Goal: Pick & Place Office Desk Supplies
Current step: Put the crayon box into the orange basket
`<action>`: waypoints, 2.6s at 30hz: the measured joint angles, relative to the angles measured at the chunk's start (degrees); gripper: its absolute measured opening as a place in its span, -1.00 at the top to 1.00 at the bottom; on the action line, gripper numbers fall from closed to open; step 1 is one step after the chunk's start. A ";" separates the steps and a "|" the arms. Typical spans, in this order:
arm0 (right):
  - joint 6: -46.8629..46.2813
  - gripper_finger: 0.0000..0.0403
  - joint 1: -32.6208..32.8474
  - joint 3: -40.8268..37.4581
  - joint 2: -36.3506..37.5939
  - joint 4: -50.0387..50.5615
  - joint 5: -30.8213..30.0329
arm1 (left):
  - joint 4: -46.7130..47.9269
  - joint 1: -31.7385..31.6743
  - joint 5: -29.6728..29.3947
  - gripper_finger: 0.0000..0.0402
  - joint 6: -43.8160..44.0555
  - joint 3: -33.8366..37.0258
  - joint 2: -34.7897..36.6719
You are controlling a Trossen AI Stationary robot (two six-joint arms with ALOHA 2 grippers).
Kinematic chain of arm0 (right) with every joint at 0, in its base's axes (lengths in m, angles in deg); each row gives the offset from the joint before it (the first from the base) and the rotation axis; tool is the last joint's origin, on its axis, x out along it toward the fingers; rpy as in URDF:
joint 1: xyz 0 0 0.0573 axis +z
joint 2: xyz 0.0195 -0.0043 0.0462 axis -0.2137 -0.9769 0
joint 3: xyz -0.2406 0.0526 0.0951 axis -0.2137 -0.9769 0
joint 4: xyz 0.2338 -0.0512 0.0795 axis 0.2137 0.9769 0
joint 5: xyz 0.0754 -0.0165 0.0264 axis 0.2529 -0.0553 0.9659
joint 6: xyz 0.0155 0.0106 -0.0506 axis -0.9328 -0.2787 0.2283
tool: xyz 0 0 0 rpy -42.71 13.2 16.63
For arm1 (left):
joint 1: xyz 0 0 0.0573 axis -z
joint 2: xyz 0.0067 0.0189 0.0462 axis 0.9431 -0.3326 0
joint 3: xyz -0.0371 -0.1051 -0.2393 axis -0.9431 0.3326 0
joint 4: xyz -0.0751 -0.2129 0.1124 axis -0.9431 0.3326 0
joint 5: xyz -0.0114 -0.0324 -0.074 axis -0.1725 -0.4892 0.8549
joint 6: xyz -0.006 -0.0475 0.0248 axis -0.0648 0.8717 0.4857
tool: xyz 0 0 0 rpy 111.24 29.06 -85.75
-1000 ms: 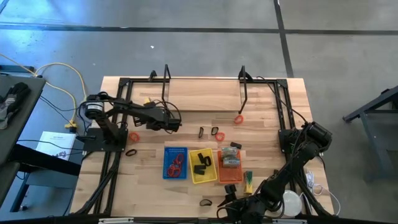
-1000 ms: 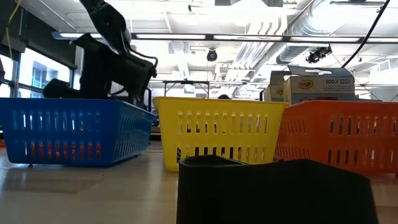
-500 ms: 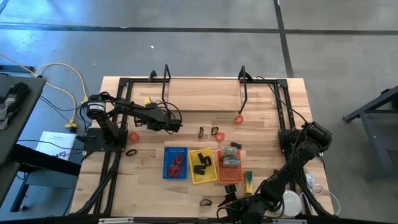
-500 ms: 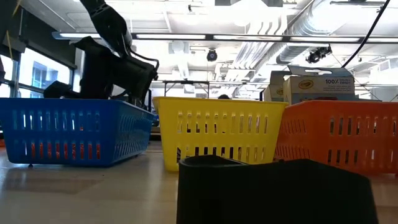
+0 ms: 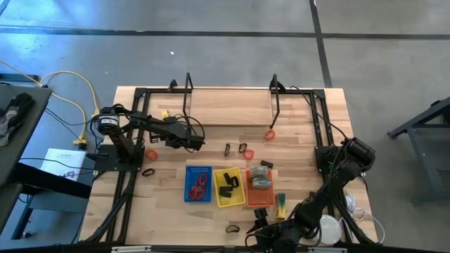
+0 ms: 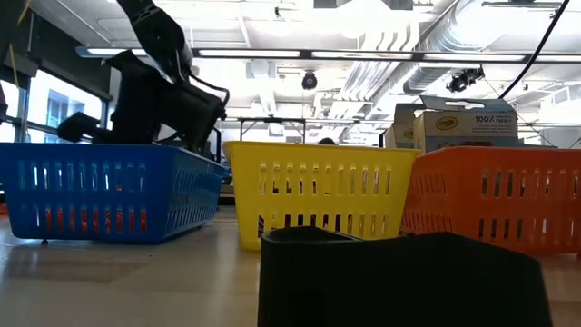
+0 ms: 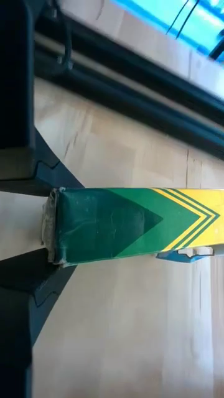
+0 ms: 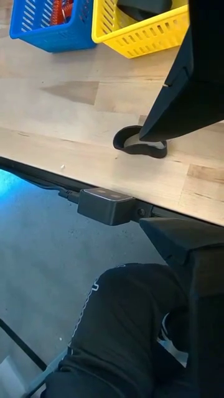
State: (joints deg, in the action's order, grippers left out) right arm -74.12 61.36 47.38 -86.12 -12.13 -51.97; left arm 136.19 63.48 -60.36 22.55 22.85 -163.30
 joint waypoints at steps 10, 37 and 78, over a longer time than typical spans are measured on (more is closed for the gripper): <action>-0.02 0.01 0.00 0.00 0.00 0.12 -0.02 | 10.23 9.18 -4.51 0.48 6.35 -0.10 2.00; 18.74 0.01 0.72 -0.02 0.00 -25.47 -0.18 | -72.19 59.96 -43.83 0.48 -64.09 -1.11 16.99; 26.63 -0.62 -5.55 0.00 1.62 -46.34 -11.56 | -130.69 53.97 2.43 0.48 -105.03 -1.11 -3.91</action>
State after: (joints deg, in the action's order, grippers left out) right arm -47.49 55.80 47.38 -84.50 -58.48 -63.53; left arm 5.50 117.44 -57.94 -82.48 21.74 -167.21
